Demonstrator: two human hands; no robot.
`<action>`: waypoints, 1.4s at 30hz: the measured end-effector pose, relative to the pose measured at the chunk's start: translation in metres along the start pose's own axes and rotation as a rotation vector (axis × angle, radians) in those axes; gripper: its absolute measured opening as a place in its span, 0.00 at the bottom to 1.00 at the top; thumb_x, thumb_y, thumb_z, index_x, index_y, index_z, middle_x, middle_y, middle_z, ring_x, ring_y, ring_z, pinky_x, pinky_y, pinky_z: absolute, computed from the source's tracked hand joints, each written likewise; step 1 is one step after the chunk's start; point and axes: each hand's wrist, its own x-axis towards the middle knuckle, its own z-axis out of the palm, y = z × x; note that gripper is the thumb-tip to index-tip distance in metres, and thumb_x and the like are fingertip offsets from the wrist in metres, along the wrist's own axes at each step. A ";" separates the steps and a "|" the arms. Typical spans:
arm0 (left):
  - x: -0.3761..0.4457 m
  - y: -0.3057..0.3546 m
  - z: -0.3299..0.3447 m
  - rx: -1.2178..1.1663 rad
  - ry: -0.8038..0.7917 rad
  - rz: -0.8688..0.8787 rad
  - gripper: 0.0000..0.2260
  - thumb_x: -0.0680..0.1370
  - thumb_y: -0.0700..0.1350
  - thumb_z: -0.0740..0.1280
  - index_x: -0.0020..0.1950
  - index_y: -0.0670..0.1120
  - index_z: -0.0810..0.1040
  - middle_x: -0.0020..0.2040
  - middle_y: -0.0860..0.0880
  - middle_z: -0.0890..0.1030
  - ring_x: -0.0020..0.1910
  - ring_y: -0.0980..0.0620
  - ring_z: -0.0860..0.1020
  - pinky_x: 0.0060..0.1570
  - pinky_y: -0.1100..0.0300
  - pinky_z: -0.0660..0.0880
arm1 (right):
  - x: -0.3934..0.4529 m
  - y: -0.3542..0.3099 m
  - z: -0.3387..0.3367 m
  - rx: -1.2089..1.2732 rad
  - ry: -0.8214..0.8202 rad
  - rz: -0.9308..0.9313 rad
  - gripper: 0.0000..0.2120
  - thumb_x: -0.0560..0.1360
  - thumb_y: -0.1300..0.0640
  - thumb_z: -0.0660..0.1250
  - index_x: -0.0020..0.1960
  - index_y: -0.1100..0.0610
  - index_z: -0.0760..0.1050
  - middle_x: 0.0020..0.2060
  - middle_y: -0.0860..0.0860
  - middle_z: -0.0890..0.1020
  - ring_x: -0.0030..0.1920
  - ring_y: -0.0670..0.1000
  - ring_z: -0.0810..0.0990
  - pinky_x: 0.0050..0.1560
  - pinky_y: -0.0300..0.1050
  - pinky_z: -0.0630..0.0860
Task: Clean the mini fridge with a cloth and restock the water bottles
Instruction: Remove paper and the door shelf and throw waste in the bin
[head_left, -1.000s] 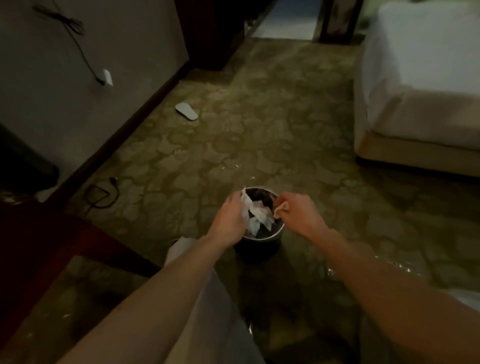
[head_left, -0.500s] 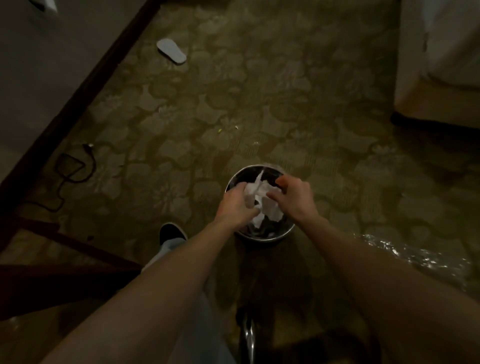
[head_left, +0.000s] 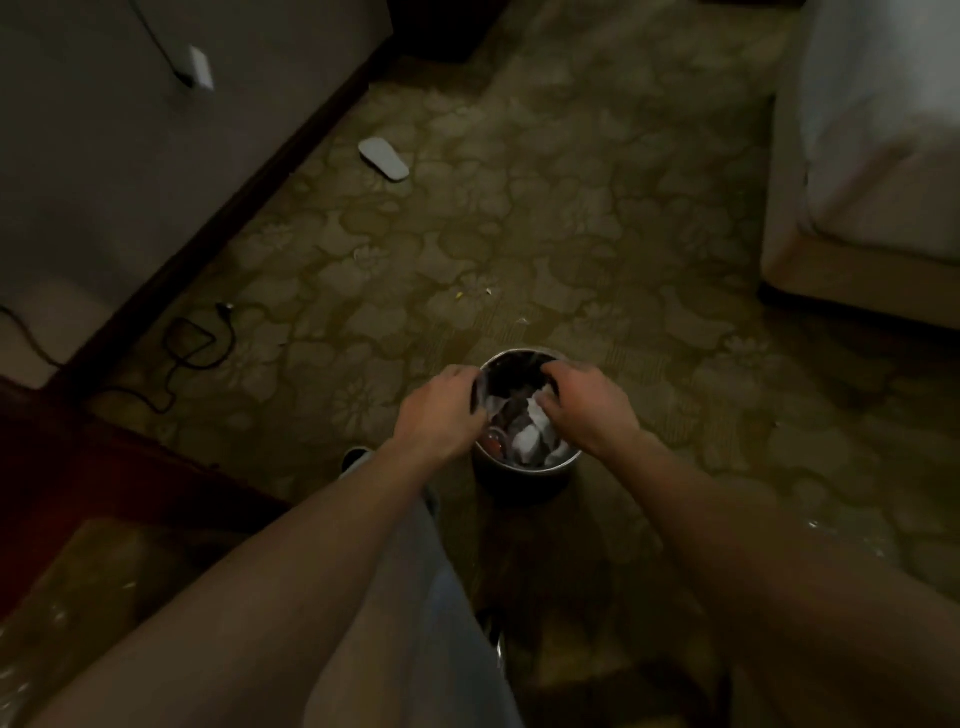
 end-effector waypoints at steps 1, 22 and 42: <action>-0.013 0.000 -0.012 0.047 0.031 0.014 0.19 0.79 0.50 0.63 0.70 0.49 0.70 0.70 0.49 0.72 0.65 0.48 0.74 0.57 0.53 0.72 | -0.007 -0.011 -0.010 -0.032 0.011 -0.028 0.17 0.79 0.50 0.63 0.66 0.52 0.72 0.59 0.50 0.78 0.57 0.51 0.77 0.52 0.46 0.74; -0.294 -0.053 -0.208 0.197 0.487 -0.062 0.16 0.80 0.54 0.59 0.64 0.50 0.73 0.61 0.49 0.75 0.60 0.44 0.75 0.53 0.48 0.72 | -0.167 -0.277 -0.121 -0.150 0.247 -0.549 0.21 0.77 0.42 0.60 0.67 0.49 0.71 0.58 0.50 0.79 0.57 0.53 0.77 0.52 0.49 0.75; -0.479 -0.224 -0.321 0.326 0.861 -0.385 0.11 0.78 0.50 0.64 0.60 0.49 0.76 0.54 0.51 0.78 0.53 0.50 0.77 0.51 0.56 0.75 | -0.183 -0.569 -0.141 -0.048 0.121 -0.898 0.20 0.78 0.44 0.60 0.68 0.48 0.72 0.64 0.52 0.77 0.61 0.57 0.76 0.60 0.52 0.74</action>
